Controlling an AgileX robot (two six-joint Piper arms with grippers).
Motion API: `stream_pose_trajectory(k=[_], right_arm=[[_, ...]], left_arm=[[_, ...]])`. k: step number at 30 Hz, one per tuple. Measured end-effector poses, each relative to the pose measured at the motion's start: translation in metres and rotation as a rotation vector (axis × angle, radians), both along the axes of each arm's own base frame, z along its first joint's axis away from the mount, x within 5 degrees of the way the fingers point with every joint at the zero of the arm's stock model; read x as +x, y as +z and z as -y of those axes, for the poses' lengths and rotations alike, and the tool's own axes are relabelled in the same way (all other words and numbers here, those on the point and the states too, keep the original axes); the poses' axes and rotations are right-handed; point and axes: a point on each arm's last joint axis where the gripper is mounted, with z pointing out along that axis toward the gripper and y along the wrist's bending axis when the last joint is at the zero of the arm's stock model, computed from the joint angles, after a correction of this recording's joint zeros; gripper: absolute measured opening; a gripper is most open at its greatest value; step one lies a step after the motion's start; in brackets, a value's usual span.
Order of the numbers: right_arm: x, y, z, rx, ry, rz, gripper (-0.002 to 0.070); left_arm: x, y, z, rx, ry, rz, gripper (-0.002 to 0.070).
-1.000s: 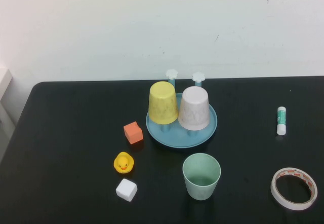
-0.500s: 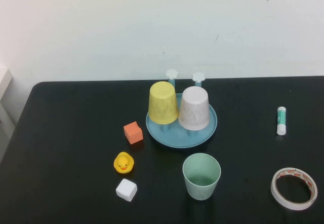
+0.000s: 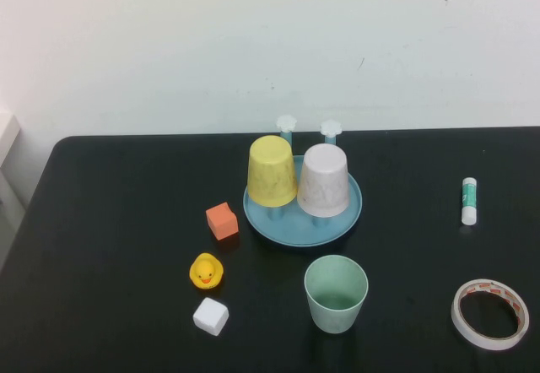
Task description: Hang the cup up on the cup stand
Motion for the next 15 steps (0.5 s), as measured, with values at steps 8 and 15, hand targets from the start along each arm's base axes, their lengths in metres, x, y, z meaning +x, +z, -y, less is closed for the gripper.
stream_pose_trajectory(k=[8,15], right_arm=[[0.005,0.019,-0.001,-0.012,0.014,0.24,0.0],[0.002,0.05,-0.003,-0.032,0.035,0.584,0.0]], left_arm=[[0.003,0.031,0.0,0.05,0.0,0.356,-0.0001],[-0.002,0.052,-0.001,0.051,0.01,0.588,-0.0001]])
